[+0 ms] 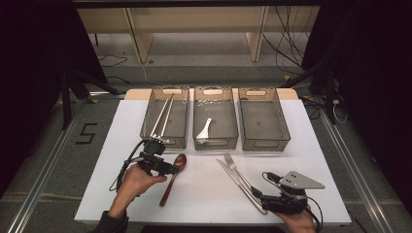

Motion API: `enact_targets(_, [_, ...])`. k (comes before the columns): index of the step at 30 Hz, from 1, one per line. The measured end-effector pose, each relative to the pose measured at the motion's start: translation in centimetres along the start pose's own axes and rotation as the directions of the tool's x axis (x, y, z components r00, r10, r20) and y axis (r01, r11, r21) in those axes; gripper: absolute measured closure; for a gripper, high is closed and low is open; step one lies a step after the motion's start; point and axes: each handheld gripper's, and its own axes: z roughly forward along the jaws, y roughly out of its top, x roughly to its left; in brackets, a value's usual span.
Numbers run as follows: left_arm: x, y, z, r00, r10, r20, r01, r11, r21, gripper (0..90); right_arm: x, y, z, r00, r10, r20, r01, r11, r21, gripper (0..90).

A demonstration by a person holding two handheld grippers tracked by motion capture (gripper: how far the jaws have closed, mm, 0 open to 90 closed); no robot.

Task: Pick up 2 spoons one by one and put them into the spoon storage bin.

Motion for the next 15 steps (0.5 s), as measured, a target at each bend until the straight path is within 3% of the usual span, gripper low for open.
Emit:
enact_targets(9, [-0.4, -0.5, 1.2, 0.9986, 0.029, -0.045, -0.026, 0.9978, 0.061, 24.6, 0.1, 0.0, 0.0, 1.0, -0.004, 0.0, 0.004, 1.0, 0.0, 24.5])
enact_targets(15, [-1.0, -0.8, 2.4, 0.995, 0.072, -0.069, -0.064, 0.9913, 0.115, 31.2, 0.0, 0.0, 0.0, 1.0, -0.006, 0.0, 0.006, 1.0, 0.002, 24.5])
